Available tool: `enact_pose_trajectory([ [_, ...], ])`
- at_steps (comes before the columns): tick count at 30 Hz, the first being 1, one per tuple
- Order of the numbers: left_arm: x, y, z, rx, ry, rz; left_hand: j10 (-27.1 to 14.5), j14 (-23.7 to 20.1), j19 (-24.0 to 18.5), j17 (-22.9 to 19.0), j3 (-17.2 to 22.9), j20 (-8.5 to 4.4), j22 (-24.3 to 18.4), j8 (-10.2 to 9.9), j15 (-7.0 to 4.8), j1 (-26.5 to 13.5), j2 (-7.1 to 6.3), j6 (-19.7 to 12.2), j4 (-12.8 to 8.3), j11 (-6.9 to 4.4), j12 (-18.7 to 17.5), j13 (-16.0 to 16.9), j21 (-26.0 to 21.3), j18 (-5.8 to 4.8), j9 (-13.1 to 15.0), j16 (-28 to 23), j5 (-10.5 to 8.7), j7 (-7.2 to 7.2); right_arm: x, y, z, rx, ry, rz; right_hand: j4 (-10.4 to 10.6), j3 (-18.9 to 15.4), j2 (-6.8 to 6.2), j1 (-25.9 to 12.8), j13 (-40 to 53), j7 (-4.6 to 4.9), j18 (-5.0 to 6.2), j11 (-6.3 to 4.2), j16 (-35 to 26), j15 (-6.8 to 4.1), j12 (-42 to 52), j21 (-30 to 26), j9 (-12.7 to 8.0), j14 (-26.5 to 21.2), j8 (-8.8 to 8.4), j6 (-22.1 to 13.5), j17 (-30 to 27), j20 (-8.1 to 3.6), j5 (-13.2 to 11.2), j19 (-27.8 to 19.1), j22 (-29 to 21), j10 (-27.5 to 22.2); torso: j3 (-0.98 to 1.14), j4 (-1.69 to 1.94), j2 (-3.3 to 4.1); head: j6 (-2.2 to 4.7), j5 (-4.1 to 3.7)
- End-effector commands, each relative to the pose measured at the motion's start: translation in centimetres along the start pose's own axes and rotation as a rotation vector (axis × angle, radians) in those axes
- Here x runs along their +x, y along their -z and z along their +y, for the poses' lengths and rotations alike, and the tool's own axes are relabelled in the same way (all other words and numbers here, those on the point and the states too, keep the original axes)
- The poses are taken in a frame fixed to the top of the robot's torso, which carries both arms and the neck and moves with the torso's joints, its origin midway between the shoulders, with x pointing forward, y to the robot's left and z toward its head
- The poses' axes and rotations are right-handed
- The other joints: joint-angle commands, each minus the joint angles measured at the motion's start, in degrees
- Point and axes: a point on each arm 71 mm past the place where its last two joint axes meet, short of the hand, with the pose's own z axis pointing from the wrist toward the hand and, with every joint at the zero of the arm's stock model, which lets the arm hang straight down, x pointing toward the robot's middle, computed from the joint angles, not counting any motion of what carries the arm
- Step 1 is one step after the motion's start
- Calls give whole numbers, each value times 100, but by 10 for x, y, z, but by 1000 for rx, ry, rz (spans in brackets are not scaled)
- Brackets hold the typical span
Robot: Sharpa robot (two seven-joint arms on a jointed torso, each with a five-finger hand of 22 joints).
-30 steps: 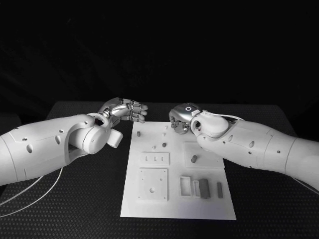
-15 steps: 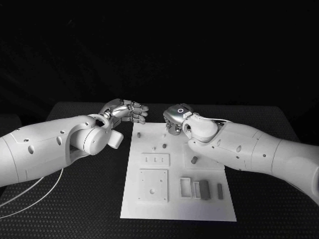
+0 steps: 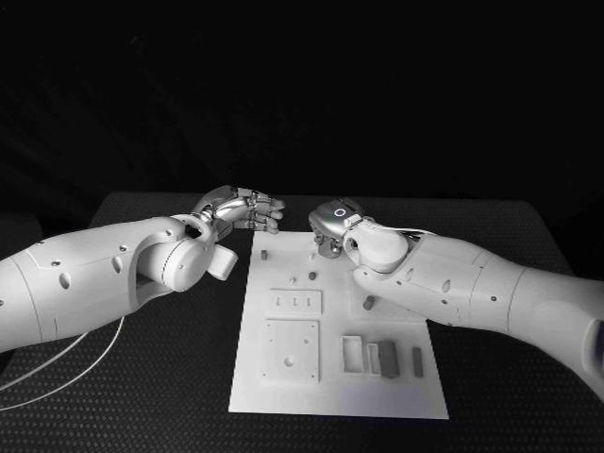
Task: Assemble the parts on the task board
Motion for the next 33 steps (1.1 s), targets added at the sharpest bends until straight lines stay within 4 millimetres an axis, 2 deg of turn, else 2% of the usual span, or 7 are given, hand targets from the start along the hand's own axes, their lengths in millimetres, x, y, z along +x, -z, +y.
enact_pose_trajectory([
  [1, 2, 0, -3, 14, 5, 10, 3, 16, -21, 7, -42, 2, 5, -38, 30, -19, 20, -40, -8, -1, -40, 6, -33, 77, 5, -36, -20, -2, 1, -1, 2, -8, 21, 6, -13, 34, 7, 42, 5, -61, 72, 8, 29, -34, 0, 36, 28, 7, 16, 84, 5, -23, 14, -26, 151, 34, 1, -6, 7, 16, 0],
  [13, 4, -1, -6, 18, 5, 17, 5, 16, -21, 11, -43, 2, 6, -38, 30, -18, 19, -38, -9, -1, -42, 9, -36, 78, 7, -41, -20, -2, 1, -4, 7, -9, 13, 12, -11, 38, 14, 37, 10, -60, 72, 8, 35, -34, -2, 48, 28, 6, 13, 83, 4, -22, 14, -31, 149, 35, -2, -5, 5, -7, 18],
  [24, 5, -2, -7, 20, 5, 19, 7, 17, -21, 16, -44, 2, 7, -38, 30, -18, 19, -37, -9, -2, -45, 11, -37, 78, 8, -45, -20, -3, 2, -5, 12, -18, 10, 17, -12, 41, 14, 35, 13, -60, 72, 8, 39, -34, -4, 56, 28, 5, 12, 84, 4, -23, 14, -35, 149, 35, 1, -12, 2, -34, 67],
  [33, 6, -3, -9, 22, 4, 22, 8, 18, -21, 19, -45, 2, 7, -38, 30, -18, 19, -36, -10, -2, -47, 13, -39, 78, 8, -49, -20, -3, 6, -7, 10, -10, 12, 28, -12, 43, 14, 33, 15, -59, 72, 8, 42, -34, -6, 62, 28, 4, 11, 83, 3, -23, 14, -37, 148, 36, 2, -12, 4, -31, 83],
])
